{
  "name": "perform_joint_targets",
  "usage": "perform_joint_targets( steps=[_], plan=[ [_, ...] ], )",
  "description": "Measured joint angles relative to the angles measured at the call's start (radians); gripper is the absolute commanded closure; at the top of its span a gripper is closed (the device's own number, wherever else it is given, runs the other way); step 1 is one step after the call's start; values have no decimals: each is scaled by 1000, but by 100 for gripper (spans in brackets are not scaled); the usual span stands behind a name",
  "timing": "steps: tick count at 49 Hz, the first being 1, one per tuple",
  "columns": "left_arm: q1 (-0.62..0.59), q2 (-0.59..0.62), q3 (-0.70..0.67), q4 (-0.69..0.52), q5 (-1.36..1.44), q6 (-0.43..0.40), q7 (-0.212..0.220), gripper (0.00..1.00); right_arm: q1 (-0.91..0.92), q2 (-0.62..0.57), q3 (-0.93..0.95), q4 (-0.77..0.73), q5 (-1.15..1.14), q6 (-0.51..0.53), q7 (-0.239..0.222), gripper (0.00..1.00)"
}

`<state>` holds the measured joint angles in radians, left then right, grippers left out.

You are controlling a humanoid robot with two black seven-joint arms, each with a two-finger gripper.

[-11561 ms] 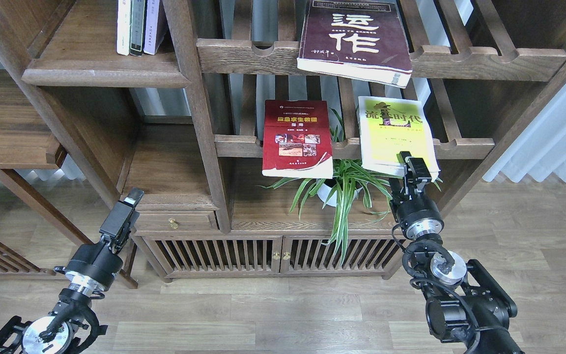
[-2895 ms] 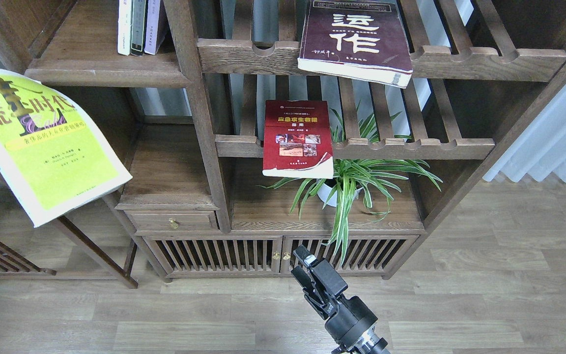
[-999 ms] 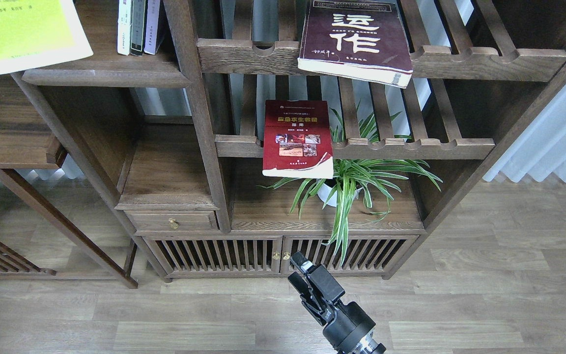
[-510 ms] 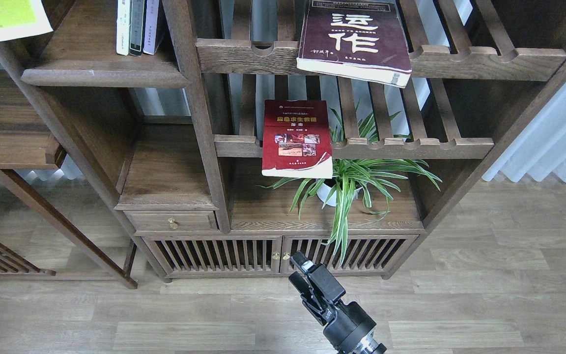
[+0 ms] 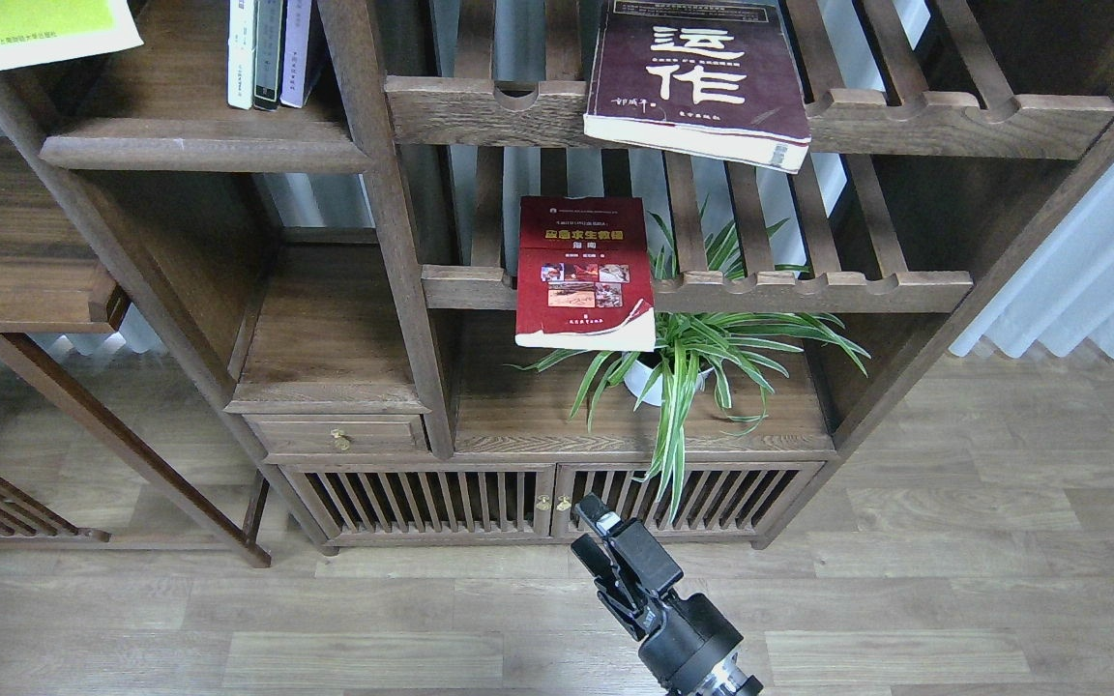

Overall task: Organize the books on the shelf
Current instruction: 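Place the yellow-green book onto the upper shelf with the left gripper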

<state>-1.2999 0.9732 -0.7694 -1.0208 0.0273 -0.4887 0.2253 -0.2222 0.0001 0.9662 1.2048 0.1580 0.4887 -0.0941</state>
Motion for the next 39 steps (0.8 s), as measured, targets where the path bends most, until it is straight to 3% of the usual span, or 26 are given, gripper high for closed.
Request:
perform_joint_targets(
  steps=[15,26,39],
  plan=[
    [-95,-139,7,140,94,0,-12,94,-3,0,1,1,1,0,1,3],
    [-181,-278,1,318,161,0,-19,94,-9,0,3,3,1,0,1,3],
    [-214,-384,1,426,166,0,-24,94,-11,0,2,6,2,0,0,3]
  ],
)
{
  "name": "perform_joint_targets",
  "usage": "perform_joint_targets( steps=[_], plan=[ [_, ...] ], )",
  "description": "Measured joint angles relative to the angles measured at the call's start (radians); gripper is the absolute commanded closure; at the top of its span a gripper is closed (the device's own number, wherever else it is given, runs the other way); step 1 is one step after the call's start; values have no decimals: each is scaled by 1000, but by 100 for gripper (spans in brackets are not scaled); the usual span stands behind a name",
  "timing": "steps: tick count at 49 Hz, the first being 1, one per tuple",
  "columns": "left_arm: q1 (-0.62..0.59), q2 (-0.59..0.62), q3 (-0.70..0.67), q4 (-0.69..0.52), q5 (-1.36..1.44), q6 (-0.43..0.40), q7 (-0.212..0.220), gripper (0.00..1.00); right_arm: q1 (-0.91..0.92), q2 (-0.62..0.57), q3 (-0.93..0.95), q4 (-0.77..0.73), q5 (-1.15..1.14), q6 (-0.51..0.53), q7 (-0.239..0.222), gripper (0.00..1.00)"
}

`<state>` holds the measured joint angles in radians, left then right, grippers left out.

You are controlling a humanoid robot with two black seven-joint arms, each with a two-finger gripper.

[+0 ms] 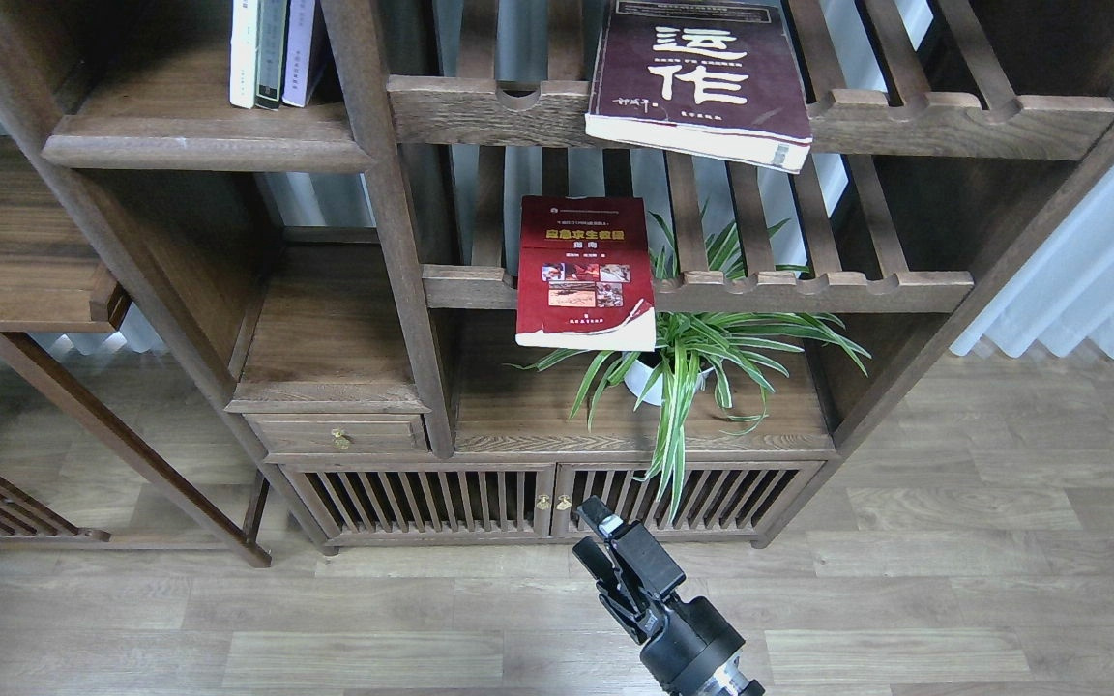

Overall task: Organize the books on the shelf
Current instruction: 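Place the yellow-green book onto the upper shelf with the left gripper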

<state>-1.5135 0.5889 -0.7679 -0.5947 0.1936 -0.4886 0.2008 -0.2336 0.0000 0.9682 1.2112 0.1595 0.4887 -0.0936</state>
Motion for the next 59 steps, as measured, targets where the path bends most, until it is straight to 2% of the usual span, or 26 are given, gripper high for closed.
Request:
perform_joint_targets(
  steps=[12,25,42,59],
  plan=[
    [-50,-96,2,116,-2,0,-31,94,-9,0,-1,1,0,0,0,3],
    [-58,-120,8,184,-25,0,-48,93,-19,0,1,2,-1,0,0,3],
    [-64,-168,35,240,-26,0,-49,92,-22,0,0,2,-1,0,0,3],
    [-55,-170,99,223,-21,0,-51,92,-24,0,0,3,-1,0,0,3]
  ],
)
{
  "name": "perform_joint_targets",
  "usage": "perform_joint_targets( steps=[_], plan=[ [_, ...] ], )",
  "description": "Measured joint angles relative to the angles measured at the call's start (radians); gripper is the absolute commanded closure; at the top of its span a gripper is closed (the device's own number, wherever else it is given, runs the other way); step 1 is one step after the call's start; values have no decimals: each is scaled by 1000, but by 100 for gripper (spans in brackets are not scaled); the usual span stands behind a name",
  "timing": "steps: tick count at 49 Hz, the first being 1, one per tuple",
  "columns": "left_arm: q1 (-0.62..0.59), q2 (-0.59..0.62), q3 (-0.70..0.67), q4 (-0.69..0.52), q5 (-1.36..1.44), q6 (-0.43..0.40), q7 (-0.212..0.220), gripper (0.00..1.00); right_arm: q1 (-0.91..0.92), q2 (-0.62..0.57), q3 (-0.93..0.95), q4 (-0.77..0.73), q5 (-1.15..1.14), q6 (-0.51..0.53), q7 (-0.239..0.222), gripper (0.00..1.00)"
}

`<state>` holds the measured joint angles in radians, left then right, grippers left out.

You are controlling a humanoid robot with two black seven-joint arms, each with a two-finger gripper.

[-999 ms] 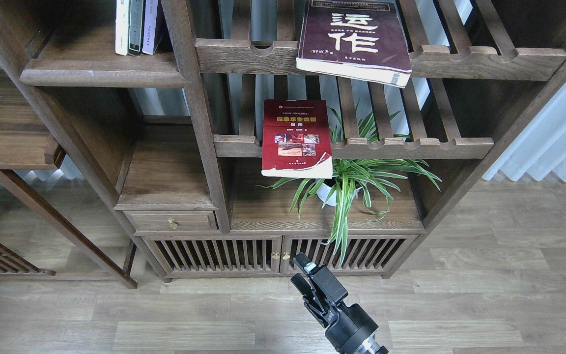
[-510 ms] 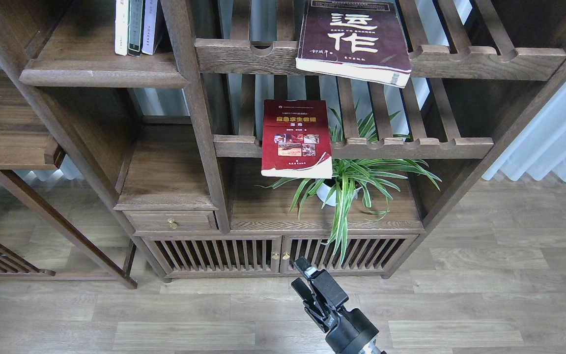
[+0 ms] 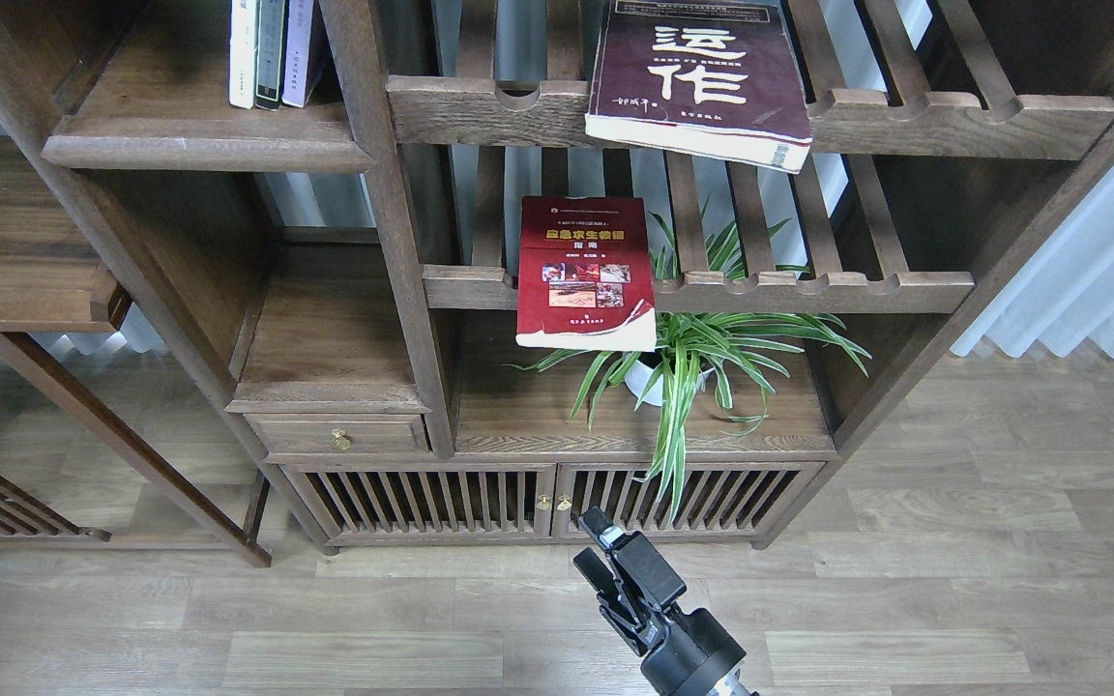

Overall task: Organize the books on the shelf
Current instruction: 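Place the yellow-green book onto the upper shelf with the left gripper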

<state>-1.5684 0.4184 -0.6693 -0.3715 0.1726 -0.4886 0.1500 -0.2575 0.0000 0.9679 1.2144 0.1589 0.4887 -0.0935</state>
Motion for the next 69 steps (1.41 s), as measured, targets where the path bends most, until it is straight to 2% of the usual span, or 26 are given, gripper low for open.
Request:
perform_joint_targets(
  steps=[19,24,25,27,36,37,49,59,67,69],
  plan=[
    [6,8,14,-56,6,0,6,88,2,0,0,-1,0,0,0,3],
    [7,14,18,-73,7,0,9,79,2,0,0,-1,0,0,0,3],
    [8,15,19,-77,7,0,10,74,2,0,1,-1,0,0,0,3],
    [11,20,23,-86,7,0,10,70,2,0,1,-1,0,0,0,3],
    [37,51,29,-160,6,0,14,69,-1,0,2,0,1,0,0,3],
    [40,56,28,-168,6,0,14,64,-1,0,2,0,1,0,0,3],
    [71,115,27,-236,5,0,15,49,-2,0,3,1,1,0,0,3],
    [83,161,27,-273,5,0,16,43,-2,0,3,1,1,0,0,3],
    [114,222,19,-349,4,0,16,42,-2,0,3,1,1,0,0,3],
    [124,239,15,-372,4,0,16,38,-2,0,3,1,1,0,0,3]
  ],
)
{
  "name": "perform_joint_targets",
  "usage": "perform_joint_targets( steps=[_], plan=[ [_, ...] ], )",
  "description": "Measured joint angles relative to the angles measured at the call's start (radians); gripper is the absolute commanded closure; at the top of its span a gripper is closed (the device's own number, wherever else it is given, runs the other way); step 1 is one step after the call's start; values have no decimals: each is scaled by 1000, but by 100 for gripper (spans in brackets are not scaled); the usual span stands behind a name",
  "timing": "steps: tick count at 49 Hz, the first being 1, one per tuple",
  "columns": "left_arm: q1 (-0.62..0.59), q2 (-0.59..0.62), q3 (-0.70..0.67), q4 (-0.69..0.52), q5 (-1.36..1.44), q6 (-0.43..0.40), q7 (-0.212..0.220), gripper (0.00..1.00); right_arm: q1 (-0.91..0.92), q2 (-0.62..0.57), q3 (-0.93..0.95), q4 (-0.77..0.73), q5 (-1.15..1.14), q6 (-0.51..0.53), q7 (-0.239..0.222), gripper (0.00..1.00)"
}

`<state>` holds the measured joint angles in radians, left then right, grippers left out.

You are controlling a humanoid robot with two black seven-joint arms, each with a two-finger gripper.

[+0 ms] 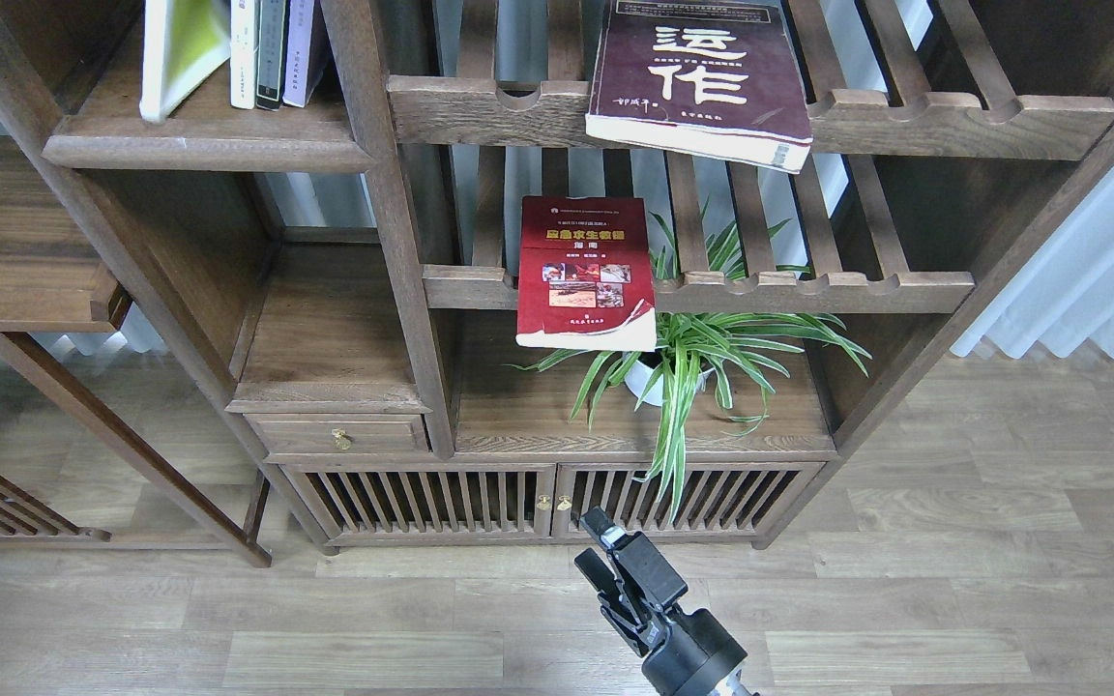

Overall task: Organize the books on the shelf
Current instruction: 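Place the yellow-green book onto the upper shelf with the left gripper, then reach the right gripper up to the maroon book on the top shelf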

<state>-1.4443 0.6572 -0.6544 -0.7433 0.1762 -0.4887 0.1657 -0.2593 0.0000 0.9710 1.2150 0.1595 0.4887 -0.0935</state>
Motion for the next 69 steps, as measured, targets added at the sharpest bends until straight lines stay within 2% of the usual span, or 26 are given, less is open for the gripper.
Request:
perform_joint_targets(
  steps=[2,7,15,20,21,29,34,39,44,46,62,69],
  plan=[
    [12,21,-4,-29,-1,0,0,34,0,0,0,0,0,0,0,3],
    [38,66,-18,-95,-5,0,0,32,0,0,0,0,0,0,0,4],
    [77,148,-55,-197,-10,0,0,23,3,0,1,6,0,0,1,5],
    [101,202,-70,-250,-15,0,-1,13,5,0,2,16,0,0,3,5],
    [120,243,-77,-295,-31,0,-7,12,10,0,2,21,0,0,4,5],
    [184,340,-87,-410,-91,0,-11,12,25,0,3,43,0,0,5,7],
    [236,396,-106,-480,-108,0,-11,6,40,0,2,59,0,0,5,8],
    [299,442,-141,-535,-113,0,-11,6,53,0,0,82,0,0,5,8],
    [366,460,-165,-561,-113,0,-9,5,79,0,-4,102,-2,0,4,8],
    [385,461,-168,-566,-113,0,-9,1,92,0,-6,107,-4,0,5,8],
    [586,432,-172,-561,-122,0,-11,0,242,0,-7,150,-9,0,7,6],
    [672,426,-192,-544,-120,0,5,0,323,0,25,150,-4,0,18,6]
  ],
)
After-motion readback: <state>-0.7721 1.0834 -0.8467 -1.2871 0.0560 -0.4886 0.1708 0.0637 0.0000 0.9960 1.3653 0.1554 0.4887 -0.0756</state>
